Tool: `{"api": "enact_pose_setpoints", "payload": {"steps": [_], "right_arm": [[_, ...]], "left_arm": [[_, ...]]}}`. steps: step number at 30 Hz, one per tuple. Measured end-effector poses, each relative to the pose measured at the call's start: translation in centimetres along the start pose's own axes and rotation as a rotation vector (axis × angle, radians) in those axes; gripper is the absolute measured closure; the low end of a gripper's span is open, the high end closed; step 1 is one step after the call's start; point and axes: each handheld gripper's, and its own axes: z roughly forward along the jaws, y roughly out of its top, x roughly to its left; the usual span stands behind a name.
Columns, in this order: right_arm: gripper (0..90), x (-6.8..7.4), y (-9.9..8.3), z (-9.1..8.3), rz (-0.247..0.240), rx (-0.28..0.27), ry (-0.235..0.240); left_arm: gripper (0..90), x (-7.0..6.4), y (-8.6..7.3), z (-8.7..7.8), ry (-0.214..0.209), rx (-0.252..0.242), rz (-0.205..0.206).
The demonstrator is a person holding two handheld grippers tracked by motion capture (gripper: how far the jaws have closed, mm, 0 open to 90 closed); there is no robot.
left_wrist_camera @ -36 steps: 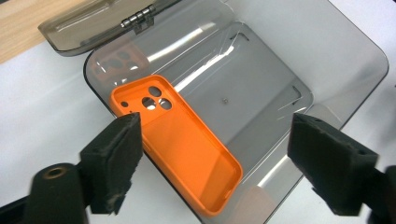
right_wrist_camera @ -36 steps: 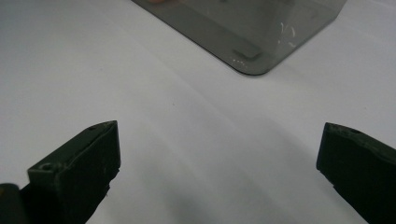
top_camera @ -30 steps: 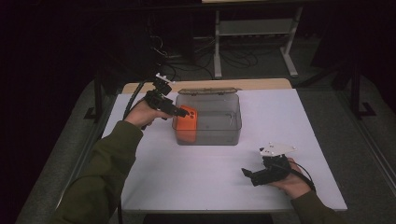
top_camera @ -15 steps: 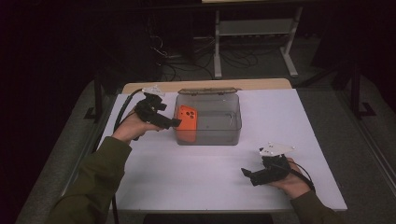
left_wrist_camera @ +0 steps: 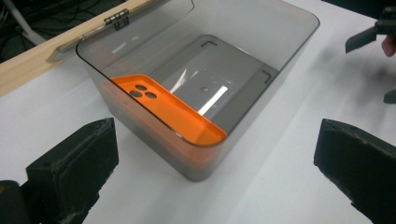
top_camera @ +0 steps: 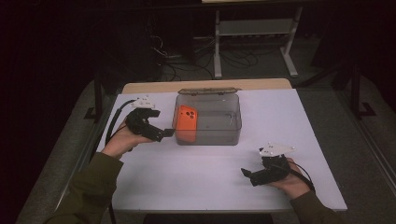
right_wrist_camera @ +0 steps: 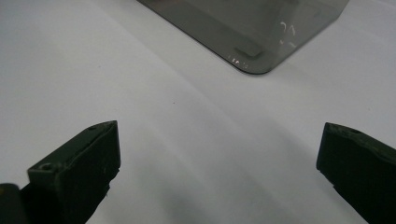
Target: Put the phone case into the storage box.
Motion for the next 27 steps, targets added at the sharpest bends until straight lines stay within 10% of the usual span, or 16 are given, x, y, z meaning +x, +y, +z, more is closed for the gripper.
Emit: {"api": "enact_pose_setpoints", "payload": {"steps": [27], "right_arm": [[0.0,-0.1,-0.2,0.1,0.001,0.003,-0.013]], "left_arm": [[0.0,-2.5,-7.8,-0.8,0.002,-0.117,0.034]]}}
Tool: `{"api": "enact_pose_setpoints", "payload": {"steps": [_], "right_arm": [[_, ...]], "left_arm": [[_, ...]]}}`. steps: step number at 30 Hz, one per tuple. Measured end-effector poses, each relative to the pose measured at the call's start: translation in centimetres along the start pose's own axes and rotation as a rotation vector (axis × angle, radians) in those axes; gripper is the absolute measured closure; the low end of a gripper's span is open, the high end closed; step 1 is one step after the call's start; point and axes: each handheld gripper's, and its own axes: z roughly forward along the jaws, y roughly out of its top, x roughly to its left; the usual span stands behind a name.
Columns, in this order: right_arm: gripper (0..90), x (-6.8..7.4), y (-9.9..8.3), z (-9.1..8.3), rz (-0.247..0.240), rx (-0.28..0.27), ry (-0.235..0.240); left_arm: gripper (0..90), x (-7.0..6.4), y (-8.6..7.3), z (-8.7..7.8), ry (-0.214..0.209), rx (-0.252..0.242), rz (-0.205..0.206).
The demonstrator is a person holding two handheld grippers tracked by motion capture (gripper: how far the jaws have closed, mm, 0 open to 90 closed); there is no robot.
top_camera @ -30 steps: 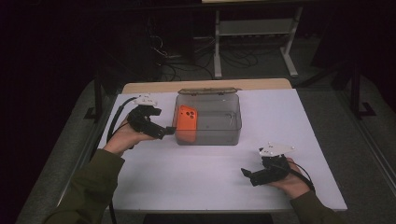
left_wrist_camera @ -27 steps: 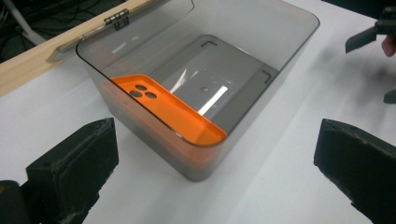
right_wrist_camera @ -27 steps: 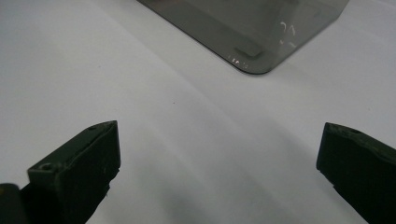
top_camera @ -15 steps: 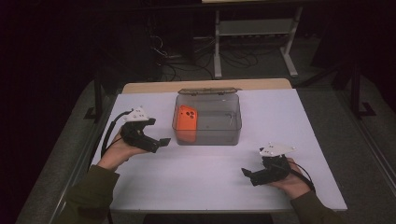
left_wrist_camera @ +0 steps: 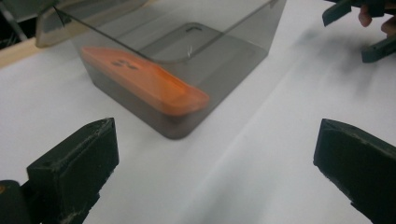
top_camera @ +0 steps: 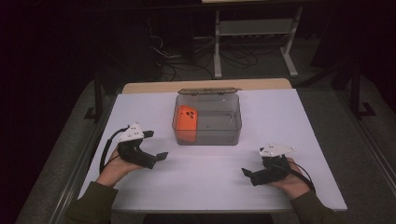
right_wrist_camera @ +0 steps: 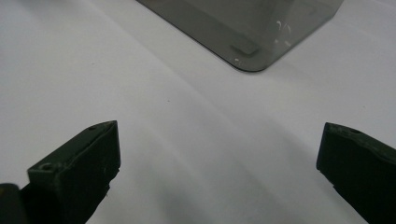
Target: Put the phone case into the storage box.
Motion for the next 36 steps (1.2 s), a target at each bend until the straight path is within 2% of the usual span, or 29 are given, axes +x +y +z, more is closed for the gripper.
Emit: {"api": "enact_pose_setpoints", "payload": {"steps": [8,24,31,36], "right_arm": [[0.0,0.0,0.0,0.0,0.003,-0.005,-0.003],[0.0,-0.1,-0.2,0.2,0.001,-0.005,-0.004],[0.0,-0.1,-0.4,0.2,0.01,0.001,-0.005],[0.0,-0.2,-0.5,0.2,0.012,0.006,-0.009]], "left_arm": [[0.0,-0.7,-1.9,0.2,-0.01,-0.032,0.005],[0.0,-1.9,-5.0,0.0,0.014,-0.031,-0.009],[0.0,-2.2,-5.9,0.4,0.014,-0.009,-0.003],[0.0,-2.2,-6.0,0.6,0.014,0.006,0.004]]}}
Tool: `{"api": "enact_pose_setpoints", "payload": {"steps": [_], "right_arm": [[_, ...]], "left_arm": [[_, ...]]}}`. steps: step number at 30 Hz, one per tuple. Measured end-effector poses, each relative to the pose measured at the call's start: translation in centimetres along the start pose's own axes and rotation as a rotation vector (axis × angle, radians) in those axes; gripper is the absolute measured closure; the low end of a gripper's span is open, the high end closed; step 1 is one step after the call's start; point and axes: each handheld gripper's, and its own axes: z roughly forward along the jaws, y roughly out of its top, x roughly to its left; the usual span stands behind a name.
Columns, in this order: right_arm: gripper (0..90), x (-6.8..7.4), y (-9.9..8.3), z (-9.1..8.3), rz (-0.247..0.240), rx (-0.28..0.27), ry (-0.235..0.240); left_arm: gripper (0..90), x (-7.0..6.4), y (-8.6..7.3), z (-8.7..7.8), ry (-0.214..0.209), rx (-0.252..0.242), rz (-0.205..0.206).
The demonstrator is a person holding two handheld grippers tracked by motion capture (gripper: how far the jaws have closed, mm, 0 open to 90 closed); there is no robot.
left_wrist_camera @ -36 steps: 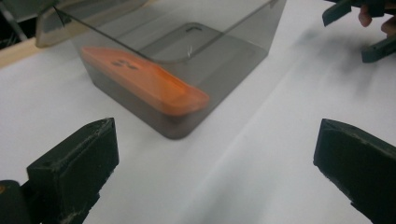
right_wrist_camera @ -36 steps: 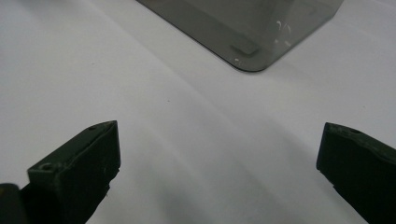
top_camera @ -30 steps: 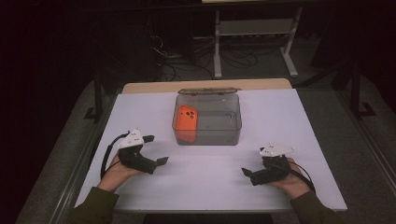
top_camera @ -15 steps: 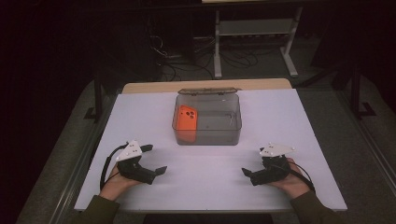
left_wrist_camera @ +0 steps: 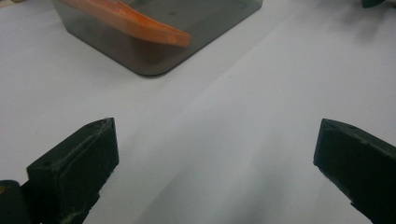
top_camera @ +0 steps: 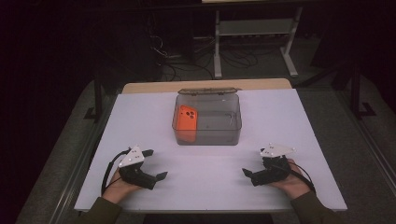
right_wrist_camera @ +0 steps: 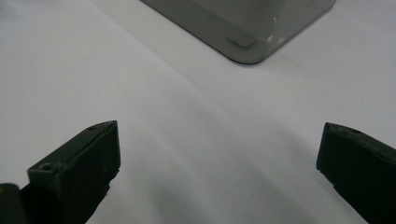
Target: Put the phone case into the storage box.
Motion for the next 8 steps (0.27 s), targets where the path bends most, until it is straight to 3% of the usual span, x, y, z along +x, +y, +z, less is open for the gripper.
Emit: {"api": "enact_pose_setpoints", "payload": {"steps": [8], "right_arm": [[0.0,0.06,-0.24,-0.07,0.0,0.01,-0.008]], "left_arm": [[0.0,0.19,0.09,0.06,0.006,0.02,-0.004]]}}
